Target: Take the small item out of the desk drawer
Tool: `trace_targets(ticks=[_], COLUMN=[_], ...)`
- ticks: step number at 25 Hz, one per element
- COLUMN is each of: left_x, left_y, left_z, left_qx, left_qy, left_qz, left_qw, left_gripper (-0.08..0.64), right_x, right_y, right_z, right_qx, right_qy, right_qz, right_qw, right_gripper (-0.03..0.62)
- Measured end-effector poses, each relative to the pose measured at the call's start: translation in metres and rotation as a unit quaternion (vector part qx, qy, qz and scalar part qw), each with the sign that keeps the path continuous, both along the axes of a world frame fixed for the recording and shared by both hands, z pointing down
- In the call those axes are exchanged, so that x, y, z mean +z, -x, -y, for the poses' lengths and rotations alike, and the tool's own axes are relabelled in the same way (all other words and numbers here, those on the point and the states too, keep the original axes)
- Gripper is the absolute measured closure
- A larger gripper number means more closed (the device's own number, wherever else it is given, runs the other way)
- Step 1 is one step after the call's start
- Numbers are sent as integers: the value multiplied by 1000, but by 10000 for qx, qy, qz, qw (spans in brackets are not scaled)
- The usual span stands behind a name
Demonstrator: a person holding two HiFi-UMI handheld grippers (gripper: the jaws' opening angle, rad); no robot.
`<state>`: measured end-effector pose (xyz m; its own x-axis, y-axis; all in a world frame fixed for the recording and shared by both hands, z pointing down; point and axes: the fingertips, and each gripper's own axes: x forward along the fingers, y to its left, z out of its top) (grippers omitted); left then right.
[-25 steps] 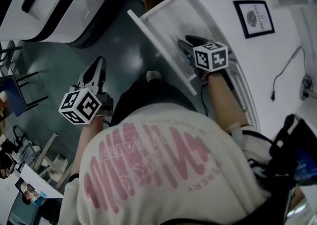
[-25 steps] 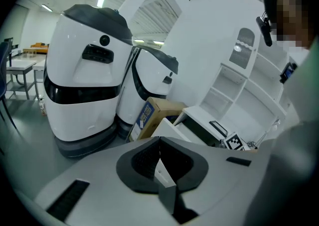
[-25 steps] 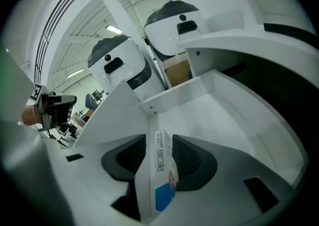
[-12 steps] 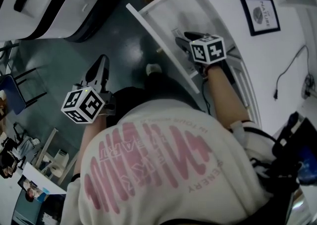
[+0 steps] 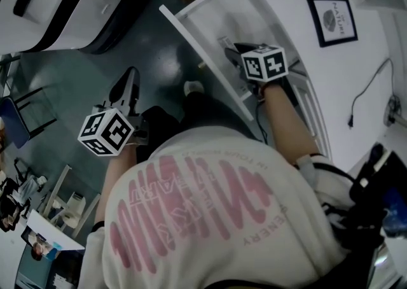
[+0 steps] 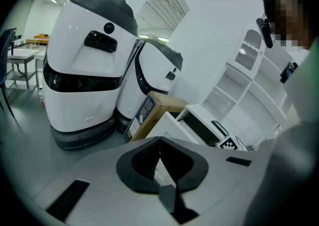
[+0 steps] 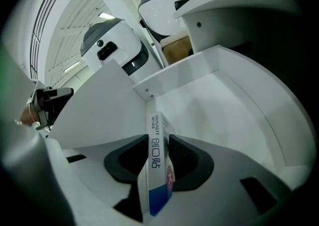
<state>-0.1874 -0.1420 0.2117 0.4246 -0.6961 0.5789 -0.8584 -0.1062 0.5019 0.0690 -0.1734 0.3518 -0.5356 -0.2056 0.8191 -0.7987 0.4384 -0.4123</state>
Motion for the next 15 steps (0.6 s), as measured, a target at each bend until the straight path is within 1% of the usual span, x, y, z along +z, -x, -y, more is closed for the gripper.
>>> trace_targets(ticks=[6, 15], left_x=[-6, -21], left_y=[-5, -5], left_z=[6, 17], left_qx=[37, 72], left_qy=[-65, -270], left_qz=[-19, -58], left_qw=[10000, 9996], left_gripper=[531, 531], right_x=[-1, -13], right_y=[-3, -13], right_z=[1, 7], right_qx=[-74, 188], right_qy=[13, -77], right_qz=[-161, -191], right_qw=[9998, 9996], right_gripper=[471, 482])
